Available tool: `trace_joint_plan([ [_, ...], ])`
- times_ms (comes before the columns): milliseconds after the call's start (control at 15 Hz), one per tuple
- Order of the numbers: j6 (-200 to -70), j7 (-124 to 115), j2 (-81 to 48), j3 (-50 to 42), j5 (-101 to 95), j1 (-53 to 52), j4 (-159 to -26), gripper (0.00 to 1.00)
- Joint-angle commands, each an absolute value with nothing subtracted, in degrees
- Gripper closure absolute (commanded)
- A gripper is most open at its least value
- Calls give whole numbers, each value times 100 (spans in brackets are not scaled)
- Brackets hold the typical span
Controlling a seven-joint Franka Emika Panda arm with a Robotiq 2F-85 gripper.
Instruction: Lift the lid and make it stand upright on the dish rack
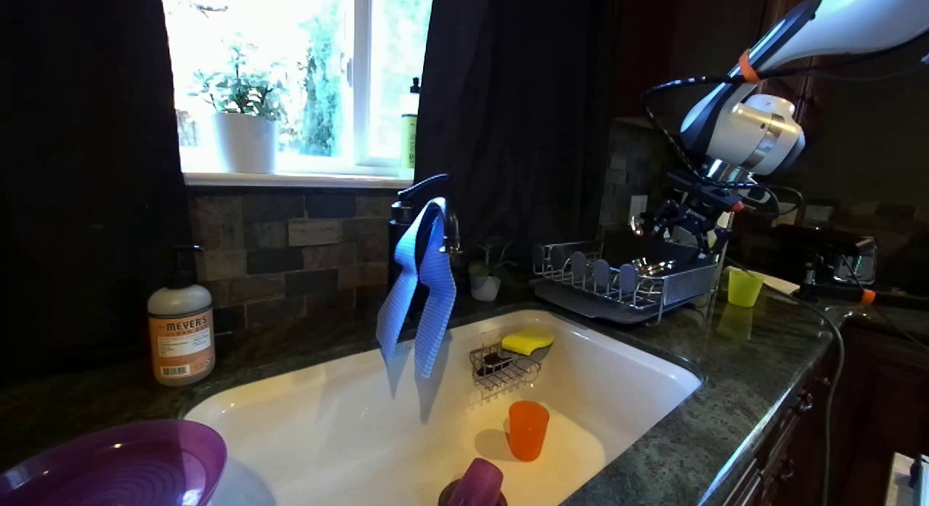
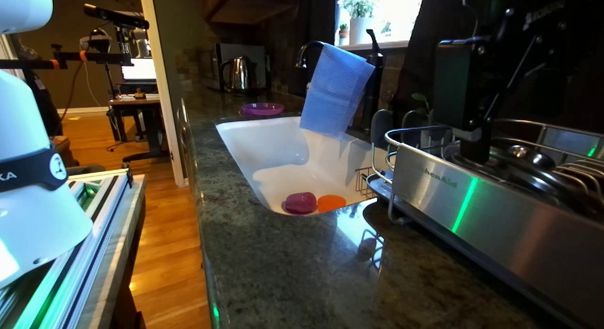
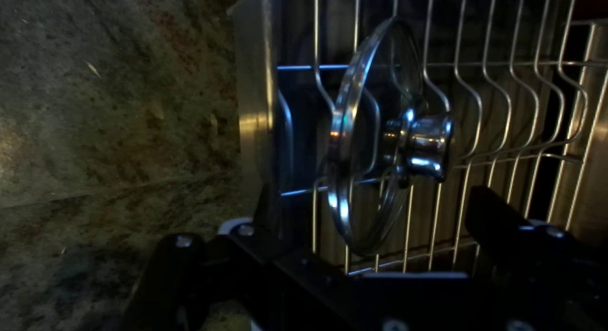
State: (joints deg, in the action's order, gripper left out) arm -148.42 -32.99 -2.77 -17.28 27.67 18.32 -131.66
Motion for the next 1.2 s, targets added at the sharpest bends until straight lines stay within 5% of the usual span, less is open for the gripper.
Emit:
trace_joint_plan([
  [0, -15014, -2956, -463, -1716, 3008, 1811, -13064, 0],
  [1133, -15670, -1748, -825, -1443, 4503, 1863, -12703, 0],
])
